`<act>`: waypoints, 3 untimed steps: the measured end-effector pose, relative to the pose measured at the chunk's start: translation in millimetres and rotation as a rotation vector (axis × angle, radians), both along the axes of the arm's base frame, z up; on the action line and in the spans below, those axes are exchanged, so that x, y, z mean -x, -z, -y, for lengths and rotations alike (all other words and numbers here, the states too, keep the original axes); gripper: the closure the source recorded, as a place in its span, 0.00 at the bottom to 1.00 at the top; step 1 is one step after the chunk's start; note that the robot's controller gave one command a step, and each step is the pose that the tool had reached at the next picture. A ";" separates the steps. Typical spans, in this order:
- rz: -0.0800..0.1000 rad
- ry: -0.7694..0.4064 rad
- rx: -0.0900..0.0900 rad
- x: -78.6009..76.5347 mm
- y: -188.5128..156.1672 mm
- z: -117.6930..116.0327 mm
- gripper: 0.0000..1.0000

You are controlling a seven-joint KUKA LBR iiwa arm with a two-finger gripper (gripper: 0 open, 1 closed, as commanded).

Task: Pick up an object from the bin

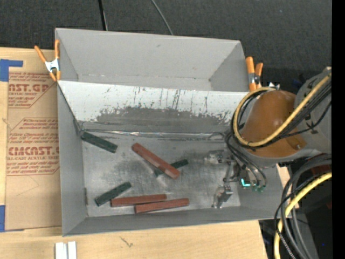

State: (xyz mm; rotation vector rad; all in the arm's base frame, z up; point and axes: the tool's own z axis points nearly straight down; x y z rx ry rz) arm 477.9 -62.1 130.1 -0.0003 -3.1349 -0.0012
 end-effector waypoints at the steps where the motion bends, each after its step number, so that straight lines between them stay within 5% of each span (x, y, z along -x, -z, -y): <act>1: 0.006 -0.001 0.001 -1.9 -2.4 -0.2 0.00; 2: 0.014 -0.137 0.003 -53.1 39.9 -43.3 0.00; 3: 0.008 -0.180 0.000 -65.3 48.5 -72.0 1.00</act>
Offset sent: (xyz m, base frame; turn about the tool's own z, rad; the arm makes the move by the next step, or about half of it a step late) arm 0.0698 0.0623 -0.0601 -0.1937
